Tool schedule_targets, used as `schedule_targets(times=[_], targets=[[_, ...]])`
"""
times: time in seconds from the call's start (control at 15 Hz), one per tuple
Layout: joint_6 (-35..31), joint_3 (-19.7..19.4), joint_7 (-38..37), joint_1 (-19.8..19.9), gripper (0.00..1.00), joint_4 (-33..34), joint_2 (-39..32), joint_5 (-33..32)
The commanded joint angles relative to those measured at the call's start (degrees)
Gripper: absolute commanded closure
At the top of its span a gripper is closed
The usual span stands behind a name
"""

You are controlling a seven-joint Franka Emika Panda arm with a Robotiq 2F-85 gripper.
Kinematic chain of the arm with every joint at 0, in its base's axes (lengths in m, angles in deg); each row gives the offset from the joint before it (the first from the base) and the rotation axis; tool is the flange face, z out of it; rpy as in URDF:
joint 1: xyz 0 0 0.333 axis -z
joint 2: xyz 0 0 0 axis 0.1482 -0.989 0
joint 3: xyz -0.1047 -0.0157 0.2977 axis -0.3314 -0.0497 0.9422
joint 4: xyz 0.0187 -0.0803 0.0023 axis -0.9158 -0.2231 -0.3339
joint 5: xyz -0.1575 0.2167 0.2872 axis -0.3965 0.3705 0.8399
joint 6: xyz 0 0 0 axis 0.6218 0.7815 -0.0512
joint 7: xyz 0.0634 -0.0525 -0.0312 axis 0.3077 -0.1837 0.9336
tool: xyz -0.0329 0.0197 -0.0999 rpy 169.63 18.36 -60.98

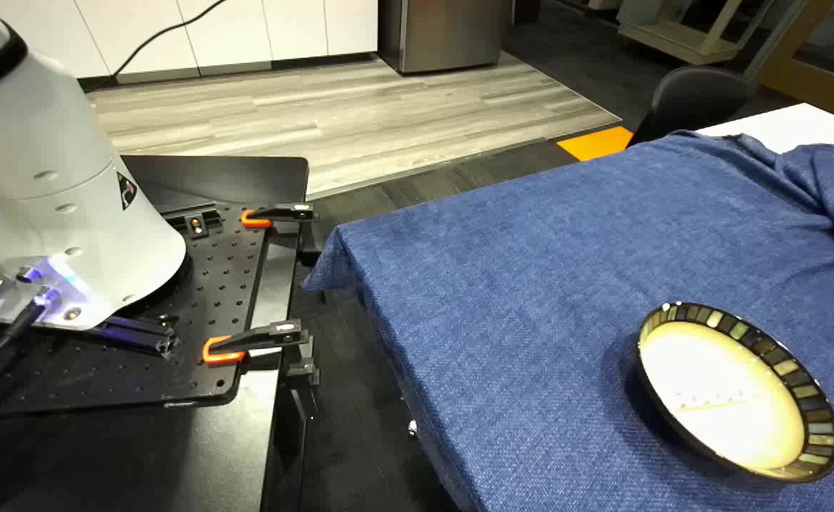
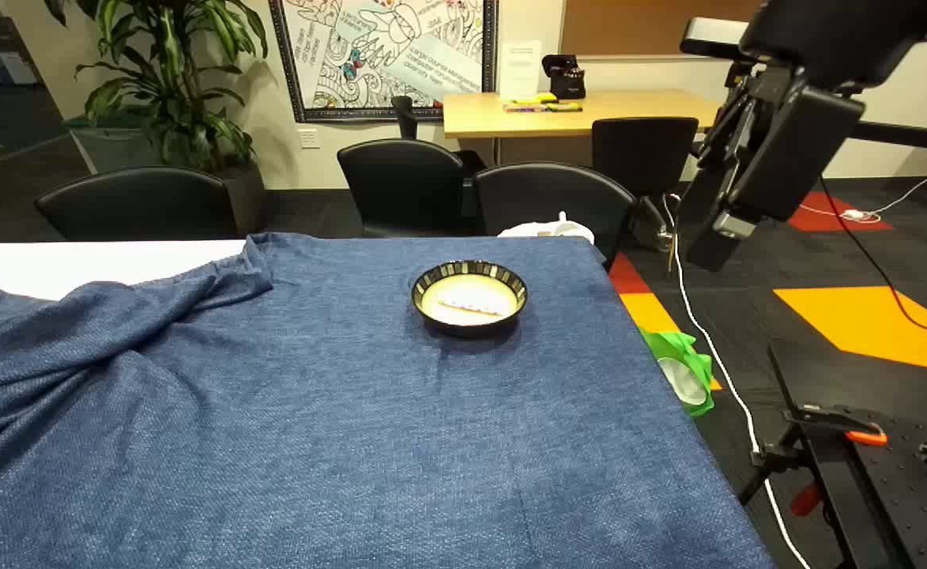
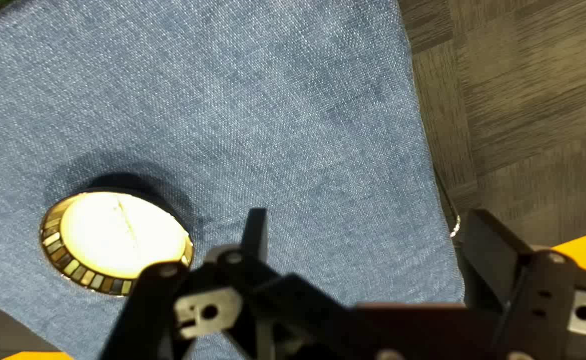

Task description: Remove the marker from the bowl

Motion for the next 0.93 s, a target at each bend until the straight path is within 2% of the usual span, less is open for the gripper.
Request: schedule_targets(times=[0.0,0.33,0.6,0.87], targets=[[0.19,0.12,0.07,0.14,0.0,0.11,0.02,0.07],[0.2,0.12,0.07,0.14,0.0,0.11,0.02,0.07],[-7.11,0.97,0.86,0.79,0.0,1.31,-1.98,-2.98],[-15.68,0.9,0.47,1.83,0.0,4.99,-8.0,-6.38]])
